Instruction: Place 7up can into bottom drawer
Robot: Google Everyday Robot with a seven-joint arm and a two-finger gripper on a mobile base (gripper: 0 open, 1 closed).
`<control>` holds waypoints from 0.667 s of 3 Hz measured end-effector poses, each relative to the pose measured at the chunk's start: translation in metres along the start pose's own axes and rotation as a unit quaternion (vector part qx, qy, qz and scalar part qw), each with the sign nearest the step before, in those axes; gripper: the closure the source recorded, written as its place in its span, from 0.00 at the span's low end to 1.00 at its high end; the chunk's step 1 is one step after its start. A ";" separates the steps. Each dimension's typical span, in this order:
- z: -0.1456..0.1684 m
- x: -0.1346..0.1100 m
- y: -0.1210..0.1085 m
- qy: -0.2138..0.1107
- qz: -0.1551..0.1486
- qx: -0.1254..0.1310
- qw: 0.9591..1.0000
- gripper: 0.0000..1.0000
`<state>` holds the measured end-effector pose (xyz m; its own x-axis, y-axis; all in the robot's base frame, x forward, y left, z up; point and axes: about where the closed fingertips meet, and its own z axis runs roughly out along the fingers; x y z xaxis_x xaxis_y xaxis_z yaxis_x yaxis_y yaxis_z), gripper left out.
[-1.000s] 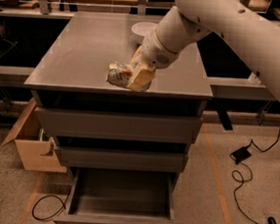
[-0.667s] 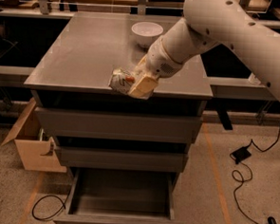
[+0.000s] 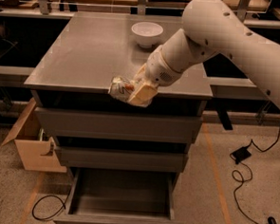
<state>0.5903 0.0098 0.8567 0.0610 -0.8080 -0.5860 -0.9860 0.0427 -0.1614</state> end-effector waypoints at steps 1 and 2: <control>0.022 0.014 0.027 -0.006 0.011 -0.009 1.000 1.00; 0.056 0.039 0.062 0.017 0.028 -0.019 0.999 1.00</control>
Offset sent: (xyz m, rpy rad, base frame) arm -0.0871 0.0008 -0.1407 -0.0880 0.1222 -0.0586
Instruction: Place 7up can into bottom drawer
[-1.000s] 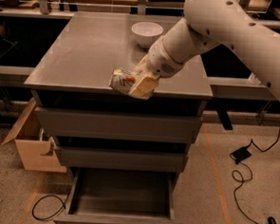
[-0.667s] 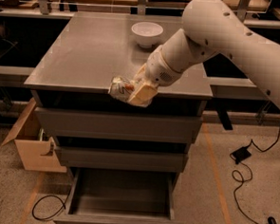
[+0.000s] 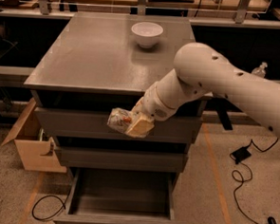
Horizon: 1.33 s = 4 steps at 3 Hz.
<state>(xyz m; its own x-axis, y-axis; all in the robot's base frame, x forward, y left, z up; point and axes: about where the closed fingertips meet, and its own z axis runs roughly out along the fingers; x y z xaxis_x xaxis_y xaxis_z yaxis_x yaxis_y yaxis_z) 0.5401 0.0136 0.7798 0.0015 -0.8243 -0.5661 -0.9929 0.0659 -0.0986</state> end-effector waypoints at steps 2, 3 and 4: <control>0.082 0.071 0.041 0.014 0.060 -0.004 0.998 1.00; 0.090 0.074 0.047 0.014 0.058 -0.013 0.998 1.00; 0.108 0.085 0.055 0.003 0.067 -0.022 0.997 1.00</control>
Offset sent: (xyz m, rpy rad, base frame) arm -0.0433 -0.0243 -0.1687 0.0099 0.1127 -0.1709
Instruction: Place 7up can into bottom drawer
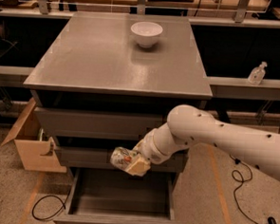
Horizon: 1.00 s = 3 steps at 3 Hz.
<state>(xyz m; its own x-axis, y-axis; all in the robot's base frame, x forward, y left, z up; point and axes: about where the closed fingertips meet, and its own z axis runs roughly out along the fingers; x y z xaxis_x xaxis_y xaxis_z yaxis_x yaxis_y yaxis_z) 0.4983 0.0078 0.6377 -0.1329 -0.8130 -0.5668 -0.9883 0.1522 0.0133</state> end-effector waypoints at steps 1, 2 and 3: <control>0.042 0.023 0.009 -0.022 0.012 -0.013 1.000 1.00; 0.083 0.033 0.010 -0.065 0.017 -0.023 0.998 1.00; 0.139 0.039 0.017 -0.103 0.019 -0.043 0.994 1.00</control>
Offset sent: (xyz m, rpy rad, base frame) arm -0.0071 0.0408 -0.1450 0.2623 0.0526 0.0015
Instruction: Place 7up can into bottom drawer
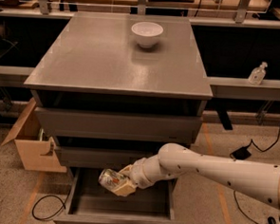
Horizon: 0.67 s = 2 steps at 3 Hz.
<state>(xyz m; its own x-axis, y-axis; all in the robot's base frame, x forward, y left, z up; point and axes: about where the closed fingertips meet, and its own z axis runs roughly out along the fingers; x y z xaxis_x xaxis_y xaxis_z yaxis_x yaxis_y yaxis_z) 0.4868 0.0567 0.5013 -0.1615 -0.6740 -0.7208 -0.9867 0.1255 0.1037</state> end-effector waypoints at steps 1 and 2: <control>0.000 0.000 0.000 0.000 0.000 0.000 1.000 1.00; 0.012 0.011 -0.001 0.010 0.012 0.002 1.000 1.00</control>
Offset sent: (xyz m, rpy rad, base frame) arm 0.0017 -0.0011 -0.0400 -0.0497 0.0421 -0.0517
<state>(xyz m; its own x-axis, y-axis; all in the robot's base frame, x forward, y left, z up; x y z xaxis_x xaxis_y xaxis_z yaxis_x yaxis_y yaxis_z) 0.4866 0.0575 0.4849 -0.1862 -0.6845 -0.7048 -0.9823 0.1447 0.1189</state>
